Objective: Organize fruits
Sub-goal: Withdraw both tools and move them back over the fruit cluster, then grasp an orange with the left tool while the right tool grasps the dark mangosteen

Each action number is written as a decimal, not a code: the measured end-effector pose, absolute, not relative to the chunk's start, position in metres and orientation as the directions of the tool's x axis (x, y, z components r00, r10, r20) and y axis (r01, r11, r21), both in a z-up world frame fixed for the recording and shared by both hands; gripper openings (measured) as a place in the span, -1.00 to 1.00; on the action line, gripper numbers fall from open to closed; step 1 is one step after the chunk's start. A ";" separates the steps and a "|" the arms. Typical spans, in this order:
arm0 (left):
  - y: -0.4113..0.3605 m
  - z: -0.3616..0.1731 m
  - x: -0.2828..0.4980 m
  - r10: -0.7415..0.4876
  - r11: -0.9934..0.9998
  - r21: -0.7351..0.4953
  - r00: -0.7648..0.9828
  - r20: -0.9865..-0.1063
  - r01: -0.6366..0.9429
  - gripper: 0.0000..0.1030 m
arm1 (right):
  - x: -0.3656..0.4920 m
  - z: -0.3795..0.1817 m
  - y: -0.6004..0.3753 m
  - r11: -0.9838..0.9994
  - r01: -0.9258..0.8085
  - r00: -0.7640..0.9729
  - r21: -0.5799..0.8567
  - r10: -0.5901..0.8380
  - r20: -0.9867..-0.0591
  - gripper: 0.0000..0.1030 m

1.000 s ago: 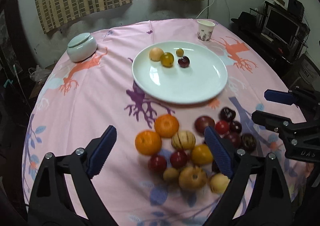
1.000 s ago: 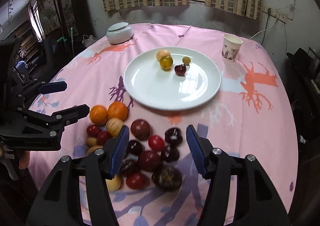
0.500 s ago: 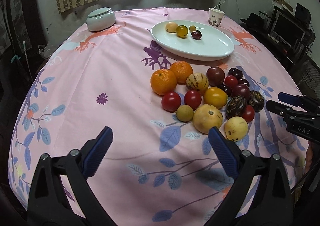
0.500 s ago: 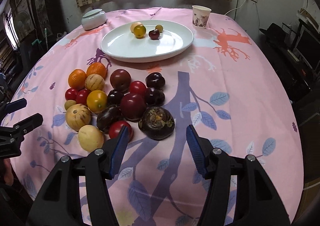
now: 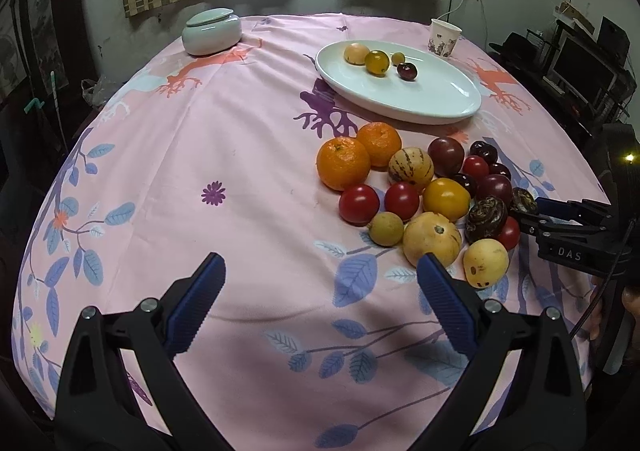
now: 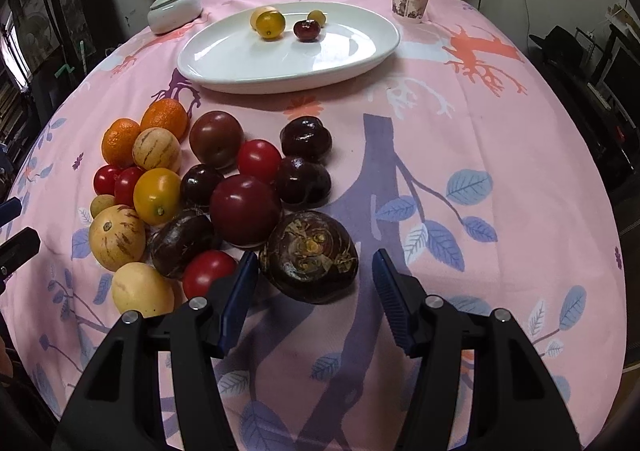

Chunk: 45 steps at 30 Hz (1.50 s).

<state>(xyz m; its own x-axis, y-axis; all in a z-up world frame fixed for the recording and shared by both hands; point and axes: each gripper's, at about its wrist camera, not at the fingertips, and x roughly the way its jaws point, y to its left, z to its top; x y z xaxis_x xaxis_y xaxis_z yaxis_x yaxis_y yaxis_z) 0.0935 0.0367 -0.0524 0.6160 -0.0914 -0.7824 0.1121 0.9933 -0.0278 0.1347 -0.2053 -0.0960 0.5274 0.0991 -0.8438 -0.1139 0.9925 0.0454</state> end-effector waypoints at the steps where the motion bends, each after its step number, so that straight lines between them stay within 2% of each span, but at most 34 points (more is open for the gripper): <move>1: 0.037 -0.053 0.094 -0.090 0.993 -0.028 0.614 -0.784 0.111 0.91 | 0.135 -0.096 -0.206 0.992 -0.113 0.527 0.050 0.102 -0.844 0.16; 7: 0.036 -0.054 0.099 -0.088 0.994 -0.028 0.612 -0.786 0.106 0.91 | 0.135 -0.097 -0.205 0.991 -0.124 0.529 0.056 0.114 -0.841 0.16; 8: 0.036 -0.054 0.101 -0.086 0.994 -0.027 0.610 -0.787 0.105 0.91 | 0.135 -0.097 -0.205 0.990 -0.129 0.530 0.051 0.112 -0.840 0.14; 9: 0.037 -0.054 0.103 -0.085 0.994 -0.028 0.608 -0.789 0.102 0.91 | 0.134 -0.097 -0.204 0.990 -0.135 0.531 0.050 0.114 -0.840 -0.01; 17: 0.041 -0.051 0.122 -0.082 0.996 -0.036 0.601 -0.795 0.087 0.91 | 0.136 -0.096 -0.204 0.987 -0.153 0.539 0.046 0.123 -0.833 -0.04; 24: 0.036 -0.052 0.148 -0.094 0.994 -0.042 0.584 -0.806 0.102 0.91 | 0.114 -0.061 -0.208 0.986 -0.152 0.630 0.065 0.147 -0.763 -0.05; 29: 0.026 -0.059 0.177 -0.047 0.995 0.016 0.582 -0.812 0.102 0.90 | 0.103 -0.054 -0.208 0.978 -0.182 0.633 0.104 0.197 -0.748 -0.04; 33: 0.021 -0.073 0.193 -0.086 0.990 -0.014 0.537 -0.839 0.138 0.86 | 0.102 -0.057 -0.212 0.976 -0.175 0.624 0.129 0.211 -0.752 -0.04; 35: 0.019 -0.079 0.198 -0.110 0.987 -0.033 0.517 -0.849 0.155 0.77 | 0.101 -0.057 -0.213 0.975 -0.175 0.625 0.139 0.219 -0.749 -0.04; 39: 0.019 -0.090 0.206 -0.143 0.984 -0.073 0.475 -0.868 0.161 0.23 | 0.101 -0.056 -0.211 0.970 -0.186 0.625 0.153 0.237 -0.744 -0.04; 43: 0.017 -0.093 0.209 -0.158 0.982 -0.088 0.464 -0.872 0.169 0.18 | 0.103 -0.056 -0.208 0.968 -0.193 0.619 0.162 0.248 -0.745 -0.04; 45: 0.016 -0.093 0.210 -0.169 0.980 -0.098 0.463 -0.870 0.173 0.05 | 0.104 -0.057 -0.207 0.967 -0.194 0.617 0.162 0.249 -0.746 -0.04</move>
